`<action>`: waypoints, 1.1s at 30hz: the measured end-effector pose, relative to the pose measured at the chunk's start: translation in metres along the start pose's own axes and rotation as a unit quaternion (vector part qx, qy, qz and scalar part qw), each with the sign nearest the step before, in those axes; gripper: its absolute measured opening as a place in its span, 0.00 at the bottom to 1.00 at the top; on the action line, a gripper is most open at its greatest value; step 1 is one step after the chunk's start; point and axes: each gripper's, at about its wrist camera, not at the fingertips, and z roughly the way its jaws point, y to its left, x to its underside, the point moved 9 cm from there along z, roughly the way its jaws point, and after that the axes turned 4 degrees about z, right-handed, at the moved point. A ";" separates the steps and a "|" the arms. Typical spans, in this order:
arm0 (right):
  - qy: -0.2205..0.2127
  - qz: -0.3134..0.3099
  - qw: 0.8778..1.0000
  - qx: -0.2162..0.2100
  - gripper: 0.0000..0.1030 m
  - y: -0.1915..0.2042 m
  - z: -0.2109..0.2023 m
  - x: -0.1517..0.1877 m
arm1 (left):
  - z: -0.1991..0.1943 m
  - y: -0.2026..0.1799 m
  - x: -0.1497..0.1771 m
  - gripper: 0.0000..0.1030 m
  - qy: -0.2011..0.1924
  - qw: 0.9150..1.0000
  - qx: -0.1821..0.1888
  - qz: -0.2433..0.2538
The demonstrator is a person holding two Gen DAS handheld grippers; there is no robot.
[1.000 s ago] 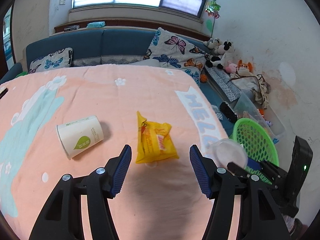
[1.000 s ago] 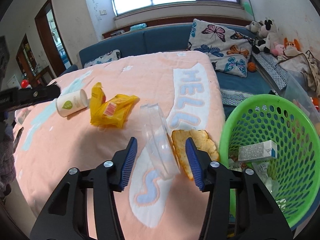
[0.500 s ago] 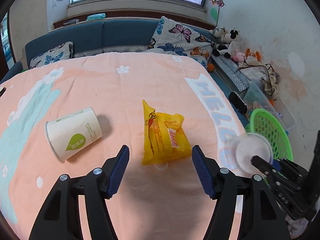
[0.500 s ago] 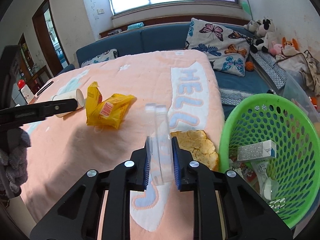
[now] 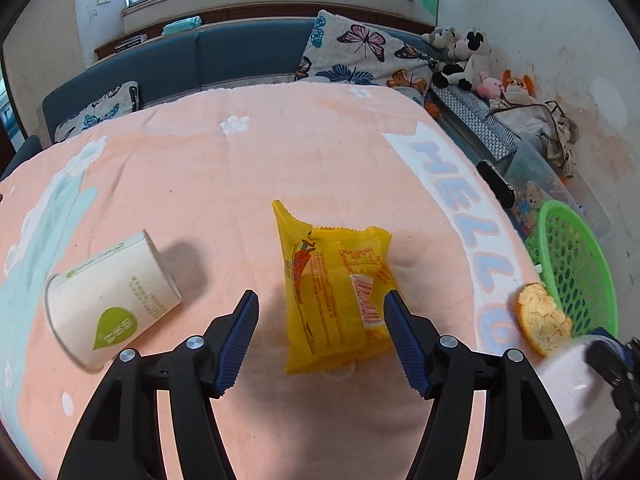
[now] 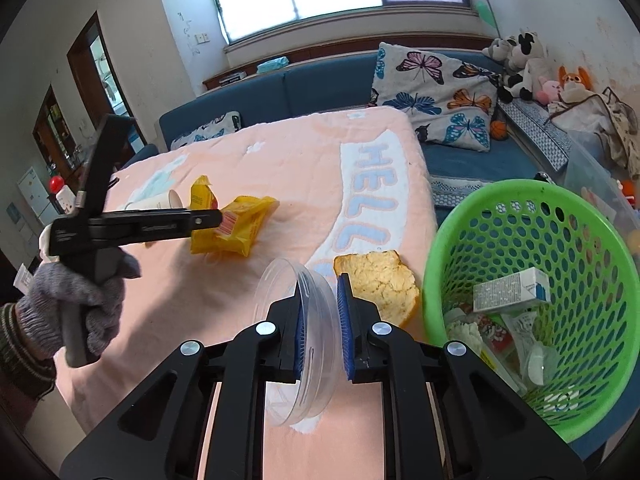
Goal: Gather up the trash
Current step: 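Grasp the clear round lid with the right tool while the left tool grasps the yellow snack wrapper, then lower the clear lid into the green basket and open the right tool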
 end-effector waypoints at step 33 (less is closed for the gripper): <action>-0.036 0.026 0.999 0.012 0.15 -0.020 -0.047 -0.009 | -0.033 -0.019 0.010 0.19 -0.031 0.998 0.052 0.014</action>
